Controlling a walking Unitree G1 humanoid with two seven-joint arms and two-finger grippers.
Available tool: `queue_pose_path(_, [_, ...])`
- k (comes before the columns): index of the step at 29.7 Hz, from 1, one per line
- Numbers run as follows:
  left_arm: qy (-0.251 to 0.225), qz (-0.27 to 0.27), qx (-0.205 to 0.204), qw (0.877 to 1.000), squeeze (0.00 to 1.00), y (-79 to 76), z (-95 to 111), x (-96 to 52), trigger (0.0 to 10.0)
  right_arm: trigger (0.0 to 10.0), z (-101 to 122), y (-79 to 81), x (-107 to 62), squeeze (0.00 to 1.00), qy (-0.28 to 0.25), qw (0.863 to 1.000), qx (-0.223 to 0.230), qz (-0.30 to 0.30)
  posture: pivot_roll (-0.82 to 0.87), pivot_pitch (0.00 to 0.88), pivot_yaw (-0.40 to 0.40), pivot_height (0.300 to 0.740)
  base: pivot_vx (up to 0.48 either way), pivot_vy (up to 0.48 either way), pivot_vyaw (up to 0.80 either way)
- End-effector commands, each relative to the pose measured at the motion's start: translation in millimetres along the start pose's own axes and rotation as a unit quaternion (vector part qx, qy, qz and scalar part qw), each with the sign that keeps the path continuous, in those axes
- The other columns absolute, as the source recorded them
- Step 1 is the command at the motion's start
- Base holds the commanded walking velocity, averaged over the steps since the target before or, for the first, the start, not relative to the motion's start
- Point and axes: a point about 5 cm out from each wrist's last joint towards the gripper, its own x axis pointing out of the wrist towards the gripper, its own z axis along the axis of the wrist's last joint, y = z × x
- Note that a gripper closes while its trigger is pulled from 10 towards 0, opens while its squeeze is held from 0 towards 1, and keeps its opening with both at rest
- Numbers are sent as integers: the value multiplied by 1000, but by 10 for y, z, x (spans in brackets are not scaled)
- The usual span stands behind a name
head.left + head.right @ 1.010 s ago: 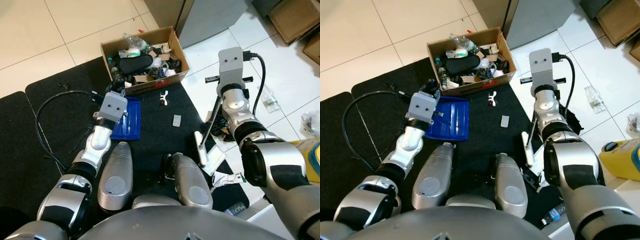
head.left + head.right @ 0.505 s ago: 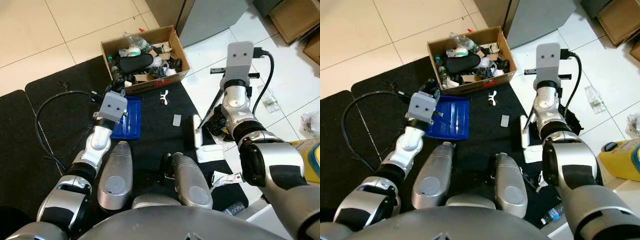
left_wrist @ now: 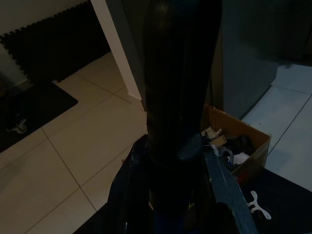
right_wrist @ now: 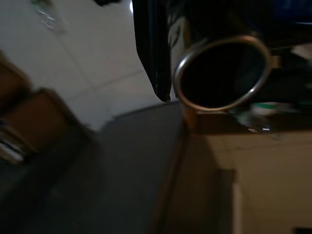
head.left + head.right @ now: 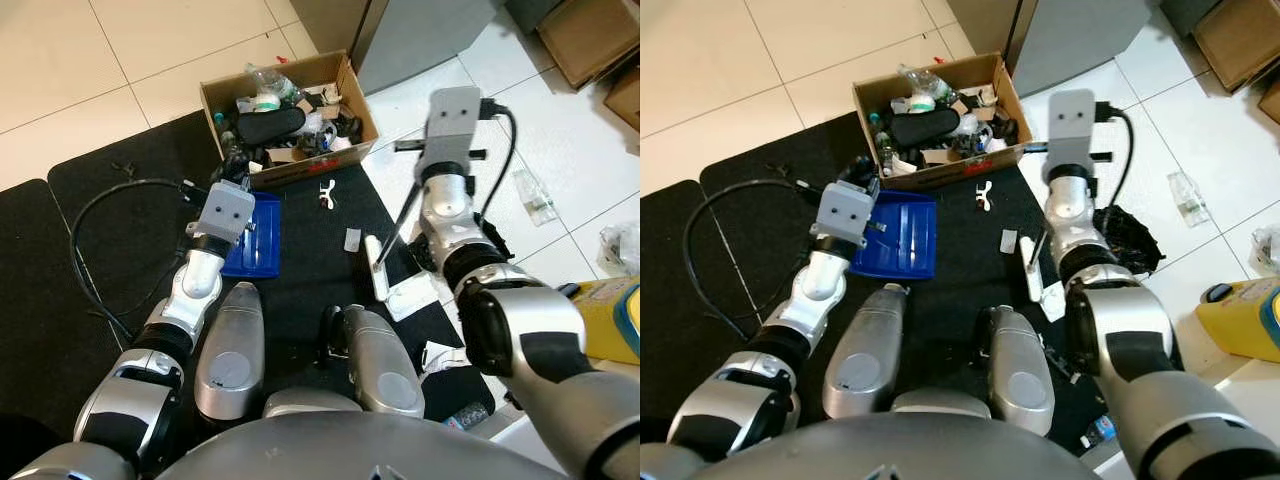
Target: Sweep floor
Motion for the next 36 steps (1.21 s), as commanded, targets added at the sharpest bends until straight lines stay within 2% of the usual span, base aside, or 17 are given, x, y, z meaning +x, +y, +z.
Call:
queue_pose_path(1, [71,-24,7,997,0,-71,-225,-188,10000,10000,-75,27,-52,0,13,999,42,4,339,187,-129,740,0,0,0])
queue_pose_path(2, [71,-24,7,997,0,-71,-225,-187,10000,10000,-62,52,-50,0,10,999,52,10,339,187,-129,740,0,0,0])
queue_pose_path(4, [71,-25,7,997,0,-70,-225,-183,10000,10000,-29,135,-44,0,6,995,101,23,337,186,-130,740,0,0,0])
queue_pose_path(5, [71,-25,7,997,0,-70,-225,-183,10000,10000,-29,135,-44,0,6,995,101,23,337,186,-130,740,0,0,0])
queue_pose_path(9, [73,-24,8,997,0,-68,-228,-180,10000,10000,-27,198,-49,0,12,984,177,22,336,185,-132,740,0,0,0])
queue_pose_path(11, [73,-23,8,997,0,-67,-229,-179,10000,10000,-23,232,-52,0,14,969,246,32,338,182,-135,740,0,0,0])
queue_pose_path(12, [73,-23,8,997,0,-67,-229,-179,10000,10000,-23,232,-52,0,14,969,246,32,338,182,-135,740,0,0,0])
queue_pose_path(14, [74,-23,8,997,0,-67,-232,-179,10000,10000,-2,247,-51,0,4,958,283,51,338,182,-135,740,0,0,0])
queue_pose_path(16, [75,-23,9,997,0,-68,-232,-179,10000,10000,21,238,-47,0,-6,958,280,59,337,183,-135,740,0,0,0])
queue_pose_path(19, [75,-23,9,997,0,-61,-234,-178,10000,10000,123,150,-17,0,-45,983,164,72,331,182,-133,740,0,0,0])
queue_pose_path(20, [75,-23,9,997,0,-61,-234,-178,10000,10000,123,150,-17,0,-45,983,164,72,331,182,-133,740,0,0,0])
queue_pose_path(23, [75,-25,10,997,0,-59,-235,-173,10000,10000,241,-54,79,0,-63,993,76,58,331,181,-131,740,0,0,0])
queue_pose_path(26, [76,-25,10,997,0,-58,-236,-172,10000,10000,320,-166,125,0,-77,995,58,41,331,181,-131,740,0,0,0])
queue_pose_path(29, [76,-26,11,997,0,-58,-236,-172,10000,10000,368,-226,145,0,-86,994,60,33,331,181,-131,740,0,0,0])
queue_pose_path(31, [76,-26,11,997,0,-59,-236,-171,10000,10000,469,-312,180,0,-110,990,83,22,331,181,-131,740,0,0,0])
queue_pose_path(34, [77,-26,11,997,0,-60,-238,-173,10000,10000,581,-334,207,0,-136,986,93,24,335,181,-131,740,0,0,0])
queue_pose_path(36, [77,-25,11,997,0,-58,-240,-177,10000,10000,638,-298,217,0,-149,987,56,28,335,181,-131,740,0,0,0])
